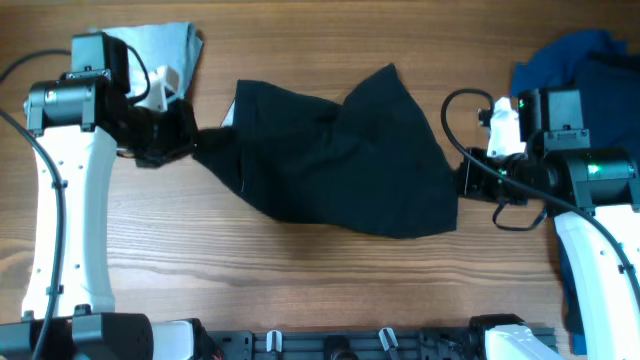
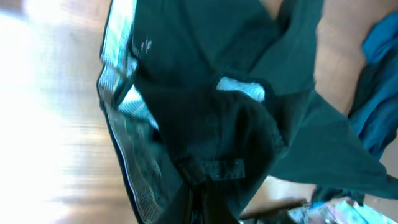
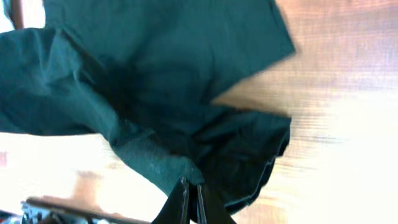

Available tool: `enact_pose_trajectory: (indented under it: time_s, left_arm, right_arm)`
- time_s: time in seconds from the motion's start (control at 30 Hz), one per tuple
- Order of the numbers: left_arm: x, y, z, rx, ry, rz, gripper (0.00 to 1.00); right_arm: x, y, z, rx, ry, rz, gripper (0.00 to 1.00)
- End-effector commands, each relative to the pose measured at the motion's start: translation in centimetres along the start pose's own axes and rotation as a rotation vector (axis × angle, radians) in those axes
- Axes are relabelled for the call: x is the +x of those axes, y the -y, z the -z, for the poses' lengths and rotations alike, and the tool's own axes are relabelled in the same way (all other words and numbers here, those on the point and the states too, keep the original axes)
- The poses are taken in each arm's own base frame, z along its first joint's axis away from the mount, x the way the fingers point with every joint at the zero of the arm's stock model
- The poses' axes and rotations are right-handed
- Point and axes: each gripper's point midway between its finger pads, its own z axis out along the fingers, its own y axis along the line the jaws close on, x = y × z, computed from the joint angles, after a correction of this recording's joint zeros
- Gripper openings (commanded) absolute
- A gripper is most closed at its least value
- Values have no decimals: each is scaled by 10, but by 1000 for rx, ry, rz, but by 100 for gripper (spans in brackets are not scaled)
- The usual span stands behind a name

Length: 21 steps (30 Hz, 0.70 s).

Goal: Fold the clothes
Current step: 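Lift the trousers with both grippers and lay them flat on the table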

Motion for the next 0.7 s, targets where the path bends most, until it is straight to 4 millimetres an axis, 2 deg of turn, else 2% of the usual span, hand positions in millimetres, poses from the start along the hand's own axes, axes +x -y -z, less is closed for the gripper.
enact_pose_trajectory:
  time_s: [0.0,0.27,0.43,0.53,0.63,0.67]
  left_arm:
    - [15,-8,1,-32,-58,63,4]
    - [58,-17,8,-93,-224,140,4]
    - [68,-24,6,-127,-249,147,4]
    - [81,-31,-4,-153,-306,175,4]
    - [98,-40,-24,-170,-375,193,4]
    - [107,-46,-38,-183,-408,214,4]
  right_arm:
    - [11,-2,5,-9,-37,3,4]
    - [48,1,4,-8,-188,-43,4]
    - [74,7,-14,-19,-264,-75,4]
    - [97,12,-33,-33,-338,-109,4]
    - [118,17,-54,-58,-401,-139,4]
    - [128,20,-65,-63,-428,-170,4]
